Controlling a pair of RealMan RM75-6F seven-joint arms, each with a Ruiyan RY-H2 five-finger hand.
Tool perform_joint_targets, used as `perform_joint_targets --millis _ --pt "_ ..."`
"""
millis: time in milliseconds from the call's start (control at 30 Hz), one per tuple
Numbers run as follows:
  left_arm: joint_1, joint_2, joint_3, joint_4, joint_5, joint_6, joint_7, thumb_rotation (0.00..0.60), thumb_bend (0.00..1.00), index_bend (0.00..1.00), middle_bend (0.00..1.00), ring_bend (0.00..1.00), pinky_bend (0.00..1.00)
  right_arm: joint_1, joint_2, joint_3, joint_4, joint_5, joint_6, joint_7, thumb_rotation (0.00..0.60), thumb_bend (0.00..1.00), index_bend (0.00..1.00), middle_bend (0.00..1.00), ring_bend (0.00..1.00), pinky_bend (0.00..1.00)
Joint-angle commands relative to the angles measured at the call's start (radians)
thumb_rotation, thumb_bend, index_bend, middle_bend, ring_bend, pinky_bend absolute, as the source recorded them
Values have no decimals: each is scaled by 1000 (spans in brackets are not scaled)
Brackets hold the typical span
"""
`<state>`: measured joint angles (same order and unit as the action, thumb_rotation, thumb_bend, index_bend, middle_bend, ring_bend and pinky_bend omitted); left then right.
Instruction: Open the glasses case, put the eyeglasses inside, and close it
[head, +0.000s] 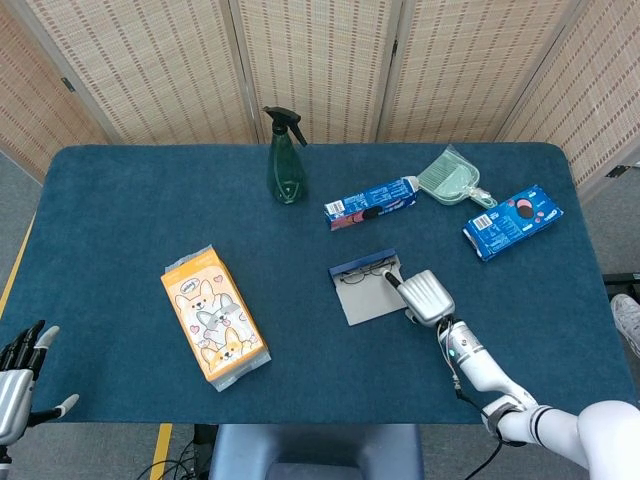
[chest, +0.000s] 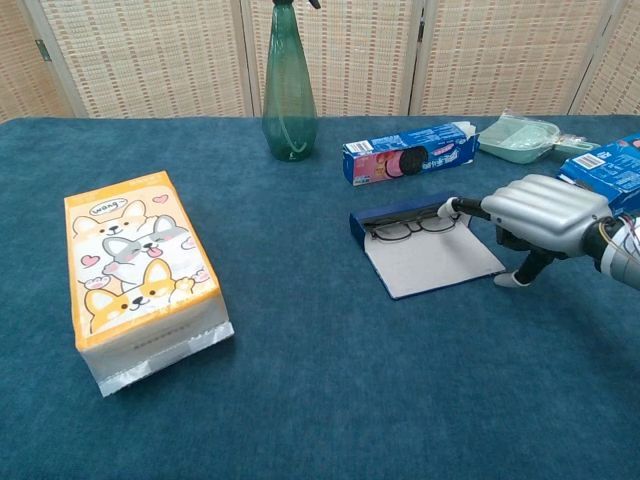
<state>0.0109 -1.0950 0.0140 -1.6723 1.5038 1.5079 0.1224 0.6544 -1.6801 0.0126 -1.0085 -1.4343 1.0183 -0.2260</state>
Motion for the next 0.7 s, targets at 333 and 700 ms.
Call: perform_joint_targets --millis 333,700 --pt "0 2 1 -1 0 1 1 600 130 0 0 0 158 19 -38 14 58 -26 -21 3 600 187 141 1000 1000 897" --pt "6 11 2 1 -2 10 -3 600 129 0 0 0 158 41 -41 32 65 -46 -22 8 600 262 153 1000 1000 897"
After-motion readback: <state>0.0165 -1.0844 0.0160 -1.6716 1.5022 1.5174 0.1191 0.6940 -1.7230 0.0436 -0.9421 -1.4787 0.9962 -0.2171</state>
